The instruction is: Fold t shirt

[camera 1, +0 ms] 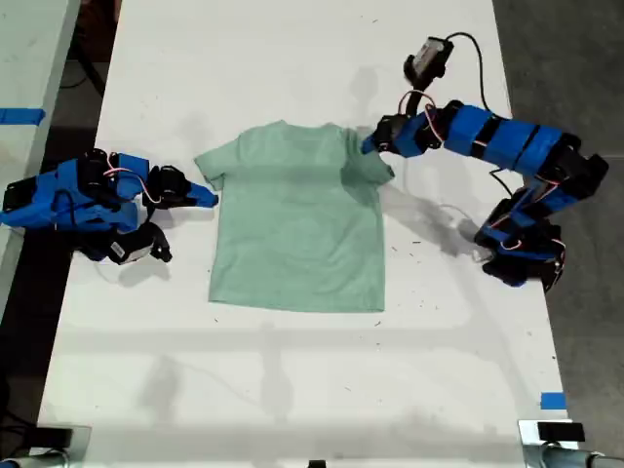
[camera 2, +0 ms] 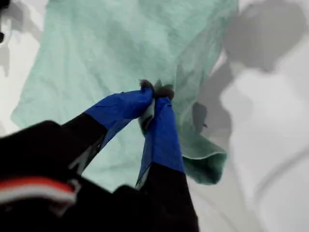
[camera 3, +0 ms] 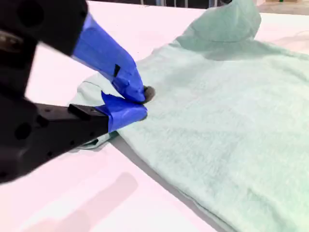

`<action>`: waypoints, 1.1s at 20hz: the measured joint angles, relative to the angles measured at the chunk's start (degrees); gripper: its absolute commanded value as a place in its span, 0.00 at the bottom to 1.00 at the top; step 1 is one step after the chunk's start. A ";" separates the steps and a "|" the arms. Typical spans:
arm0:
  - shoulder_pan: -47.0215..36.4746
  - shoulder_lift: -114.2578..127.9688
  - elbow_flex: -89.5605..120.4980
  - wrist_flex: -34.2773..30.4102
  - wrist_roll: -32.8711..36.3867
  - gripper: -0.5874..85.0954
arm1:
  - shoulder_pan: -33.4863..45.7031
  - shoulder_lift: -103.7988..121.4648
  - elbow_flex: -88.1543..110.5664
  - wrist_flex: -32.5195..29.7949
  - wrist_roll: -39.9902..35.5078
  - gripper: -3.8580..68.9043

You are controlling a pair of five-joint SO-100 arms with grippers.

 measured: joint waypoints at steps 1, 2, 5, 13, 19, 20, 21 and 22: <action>0.00 0.00 0.00 0.00 0.00 0.00 | -2.81 -1.14 -1.76 -0.70 0.00 0.07; 0.00 -0.09 0.00 0.00 0.00 0.00 | -5.45 -2.37 -2.29 -2.46 0.00 0.07; 0.00 -0.18 0.00 0.00 0.00 0.00 | -11.78 -8.09 -3.43 -8.09 0.00 0.10; 0.00 -0.26 0.00 0.00 0.00 0.00 | -16.17 -15.64 -21.97 3.96 -2.20 0.41; 0.00 -0.44 0.00 0.00 0.00 0.00 | -8.61 -0.88 -24.43 26.28 -4.66 0.27; 0.00 -0.53 0.00 0.00 0.00 0.00 | -8.00 5.54 -18.02 26.28 -4.13 0.17; 0.00 -0.53 0.00 0.00 0.00 0.00 | -8.17 13.62 -9.40 25.22 -2.72 0.07; 0.00 -0.53 0.00 0.00 0.00 0.00 | -9.23 22.94 0.97 23.20 -0.97 0.07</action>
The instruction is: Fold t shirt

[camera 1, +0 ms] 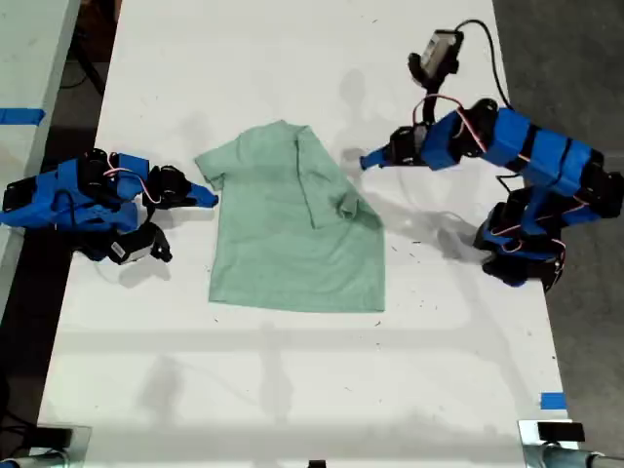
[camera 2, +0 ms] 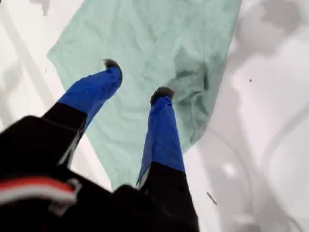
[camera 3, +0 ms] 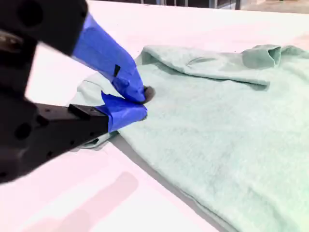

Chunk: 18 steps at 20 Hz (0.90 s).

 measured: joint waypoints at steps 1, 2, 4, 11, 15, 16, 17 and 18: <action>0.00 0.09 0.00 0.00 0.00 0.04 | -1.85 10.72 11.16 -2.37 1.85 0.07; -0.44 0.44 0.00 0.00 0.00 0.03 | -4.57 21.97 22.41 -4.22 3.34 0.07; -1.23 0.79 0.00 0.00 -0.18 0.00 | -11.43 42.89 42.63 -4.92 5.89 0.07; -9.40 0.79 0.00 -0.44 -2.72 0.00 | -8.88 69.17 68.29 5.98 6.68 0.07; -8.88 0.79 0.00 -0.44 -2.81 0.00 | -6.77 69.17 68.29 6.94 6.59 0.07; -8.88 0.79 0.00 -0.44 -2.81 0.00 | -8.09 69.17 68.29 6.94 6.94 0.08; -8.88 0.79 0.00 -0.35 -2.81 0.00 | -8.35 69.17 68.29 6.94 7.21 0.10; -8.88 0.79 0.00 -0.35 -2.81 0.00 | -8.00 69.17 68.29 6.94 7.29 0.13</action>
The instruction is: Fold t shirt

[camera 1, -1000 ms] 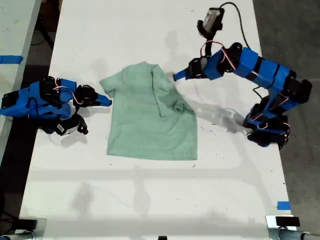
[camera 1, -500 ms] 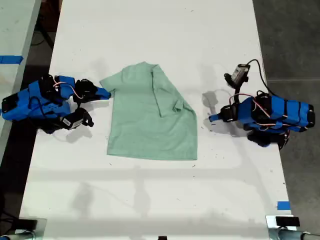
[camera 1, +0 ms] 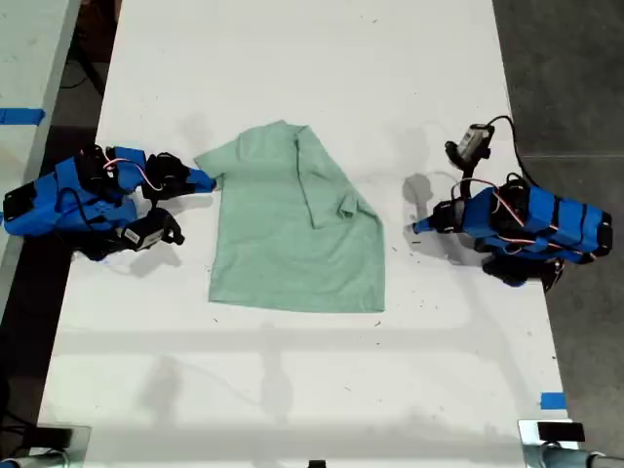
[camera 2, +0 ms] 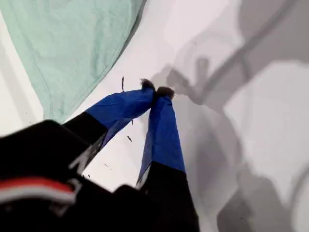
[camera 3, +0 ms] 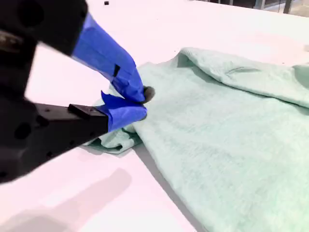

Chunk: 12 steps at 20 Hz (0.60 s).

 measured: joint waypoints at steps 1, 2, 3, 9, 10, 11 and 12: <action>0.00 0.00 0.00 0.00 0.00 0.00 | 0.09 0.00 0.00 0.00 0.09 0.13; 0.00 0.00 0.00 0.00 0.00 0.00 | 0.00 0.00 0.00 0.00 0.18 0.13; 0.00 0.00 0.00 0.00 0.00 0.00 | -0.09 0.00 0.00 0.00 0.18 0.13; 0.00 0.00 0.00 0.00 0.00 0.00 | -0.09 0.00 0.00 0.00 0.18 0.10; 0.00 0.00 0.00 0.00 0.00 0.00 | -0.09 0.00 0.00 0.00 0.18 0.12; 0.00 0.00 0.00 0.00 0.00 0.00 | -0.09 0.00 0.00 0.00 0.09 0.14; 0.00 0.00 0.00 0.00 0.00 0.00 | -0.09 0.00 0.00 0.00 -0.62 0.16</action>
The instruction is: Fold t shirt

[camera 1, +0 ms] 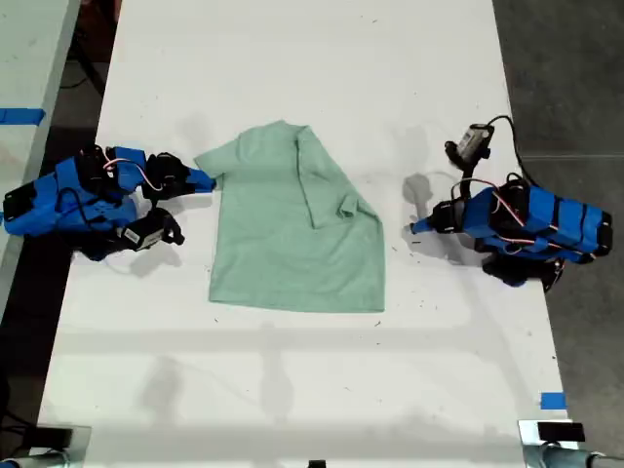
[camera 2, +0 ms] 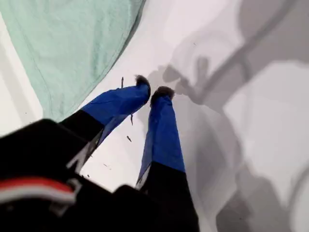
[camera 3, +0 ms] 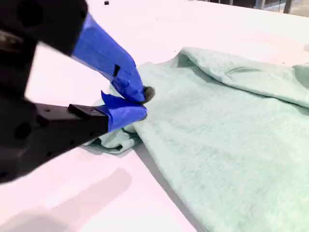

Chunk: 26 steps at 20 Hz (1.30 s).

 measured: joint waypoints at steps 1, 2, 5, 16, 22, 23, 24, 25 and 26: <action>0.00 0.00 0.00 0.00 0.00 0.00 | 0.44 0.00 0.00 0.00 0.00 0.14; 0.00 0.00 0.00 0.00 0.00 0.00 | 1.41 0.00 0.00 0.00 0.09 0.12; 0.00 0.00 0.00 0.00 0.00 0.00 | 0.70 0.00 0.09 0.00 0.53 0.10; 0.00 0.00 0.00 0.00 0.00 0.00 | 0.26 0.00 0.09 0.00 0.70 0.05; 0.00 0.00 0.00 0.00 0.00 0.00 | 0.18 0.00 0.09 0.00 0.88 0.05; 0.00 0.00 0.00 0.00 0.00 0.00 | -0.09 0.00 0.09 0.00 0.88 0.05; 0.00 0.00 0.00 0.00 0.00 0.00 | -0.09 0.00 0.09 0.00 0.88 0.05; 0.00 0.00 0.00 0.00 0.00 0.00 | -0.09 0.00 0.09 0.00 1.05 0.05; 0.00 0.00 0.00 0.00 0.00 0.00 | -0.09 0.00 0.09 0.00 1.14 0.05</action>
